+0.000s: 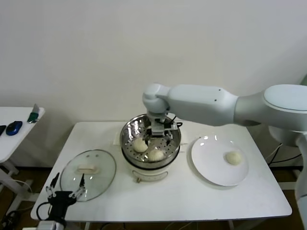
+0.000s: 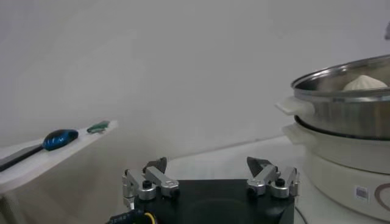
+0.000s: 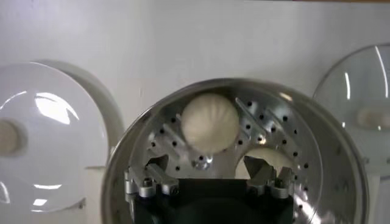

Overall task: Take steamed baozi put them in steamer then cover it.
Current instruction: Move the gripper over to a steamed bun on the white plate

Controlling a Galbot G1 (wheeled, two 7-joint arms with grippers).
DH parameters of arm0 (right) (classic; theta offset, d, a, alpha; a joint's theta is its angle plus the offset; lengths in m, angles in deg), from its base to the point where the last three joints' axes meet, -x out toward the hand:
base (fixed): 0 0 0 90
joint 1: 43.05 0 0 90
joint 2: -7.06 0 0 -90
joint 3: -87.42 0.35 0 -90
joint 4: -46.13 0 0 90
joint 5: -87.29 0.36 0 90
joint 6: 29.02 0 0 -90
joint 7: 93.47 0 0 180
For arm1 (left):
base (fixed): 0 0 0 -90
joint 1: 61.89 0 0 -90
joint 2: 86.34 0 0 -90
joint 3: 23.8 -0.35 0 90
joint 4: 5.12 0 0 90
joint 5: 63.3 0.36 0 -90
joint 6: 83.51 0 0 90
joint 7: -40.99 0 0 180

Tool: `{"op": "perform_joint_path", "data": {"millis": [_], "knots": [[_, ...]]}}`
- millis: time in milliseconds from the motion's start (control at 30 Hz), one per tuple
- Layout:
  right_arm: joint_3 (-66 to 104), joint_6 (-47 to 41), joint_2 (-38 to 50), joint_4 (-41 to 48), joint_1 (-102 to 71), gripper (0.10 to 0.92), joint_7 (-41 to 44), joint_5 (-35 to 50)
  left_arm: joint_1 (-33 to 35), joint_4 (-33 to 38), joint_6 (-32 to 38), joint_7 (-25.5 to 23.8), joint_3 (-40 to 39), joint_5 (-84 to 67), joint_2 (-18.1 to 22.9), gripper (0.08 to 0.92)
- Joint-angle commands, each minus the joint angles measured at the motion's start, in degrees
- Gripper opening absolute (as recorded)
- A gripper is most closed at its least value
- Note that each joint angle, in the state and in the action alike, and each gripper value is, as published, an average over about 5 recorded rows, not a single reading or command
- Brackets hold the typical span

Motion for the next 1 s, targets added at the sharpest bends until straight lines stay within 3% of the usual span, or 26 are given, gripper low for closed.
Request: {"op": "perform_joint_path", "data": {"millis": [33,200,367,633,1000], "knots": [[-10.8,-18.4,13.7,-0.5,11.1,0.823,-11.6,18.5,-0.1,0.4,-0.1,-0.1,-0.3,0.1,-0.1,0.823],[-10.9,-31.6,23.3,-2.4,10.2,0.823,-12.4,19.8,-0.5,0.7,-0.1,-0.1,-0.8,0.3,0.0,0.823],[-8.6,-37.4,32.0,-2.3,4.1,0.823,-10.6,16.1,-0.4,1.1,0.0,-0.1,-0.9,0.5,0.3,0.823],[7.3,-37.2,39.5,4.3,-17.1,0.823,-5.4,4.4,0.3,1.8,-0.3,-0.1,-0.9,1.2,0.5,0.823],[20.3,-35.3,35.7,15.5,-30.9,0.823,-4.9,-2.0,1.3,2.1,-0.3,-0.1,-0.9,2.7,1.4,0.823]]}}
